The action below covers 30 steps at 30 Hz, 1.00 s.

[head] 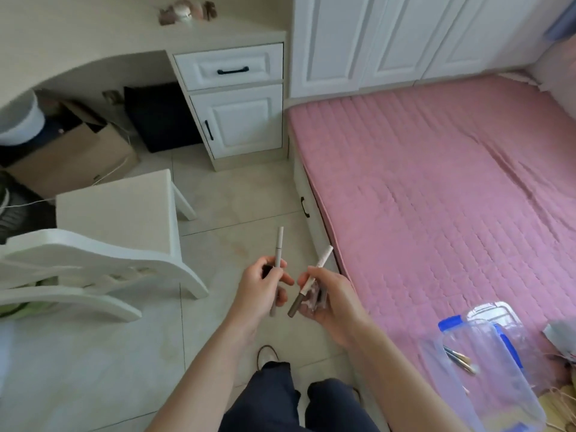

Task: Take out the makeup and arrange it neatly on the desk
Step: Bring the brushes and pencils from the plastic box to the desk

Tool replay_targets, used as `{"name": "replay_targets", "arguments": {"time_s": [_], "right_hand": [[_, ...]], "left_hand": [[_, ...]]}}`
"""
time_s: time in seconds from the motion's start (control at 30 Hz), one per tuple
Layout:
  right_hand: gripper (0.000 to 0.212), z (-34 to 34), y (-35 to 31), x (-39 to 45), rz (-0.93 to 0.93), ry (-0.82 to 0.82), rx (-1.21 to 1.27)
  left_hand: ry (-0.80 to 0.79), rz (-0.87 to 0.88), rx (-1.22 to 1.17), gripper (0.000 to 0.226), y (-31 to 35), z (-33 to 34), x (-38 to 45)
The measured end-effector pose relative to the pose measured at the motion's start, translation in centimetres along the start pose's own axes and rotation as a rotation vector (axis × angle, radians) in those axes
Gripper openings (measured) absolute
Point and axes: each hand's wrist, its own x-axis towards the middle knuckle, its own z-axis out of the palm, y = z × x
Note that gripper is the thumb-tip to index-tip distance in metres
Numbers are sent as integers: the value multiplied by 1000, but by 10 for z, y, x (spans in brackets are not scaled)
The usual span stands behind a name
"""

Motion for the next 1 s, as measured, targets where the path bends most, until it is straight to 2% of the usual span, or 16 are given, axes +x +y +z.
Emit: {"name": "replay_targets", "arguments": {"time_s": [0.17, 0.37, 0.57, 0.8, 1.0], "right_hand": [[12, 32, -14, 29, -18, -4, -35], [14, 46, -47, 72, -23, 64, -90], [11, 46, -104, 132, -44, 125, -203], [13, 37, -196, 205, -159, 29, -548], [15, 35, -260, 262, -216, -9, -640]], "left_hand": [[29, -9, -12, 11, 9, -28, 26], [63, -17, -64, 24, 31, -39, 64], [114, -13, -53, 24, 68, -34, 123], [236, 6, -71, 16, 132, -13, 204], [271, -10, -121, 15, 171, -2, 258]]}}
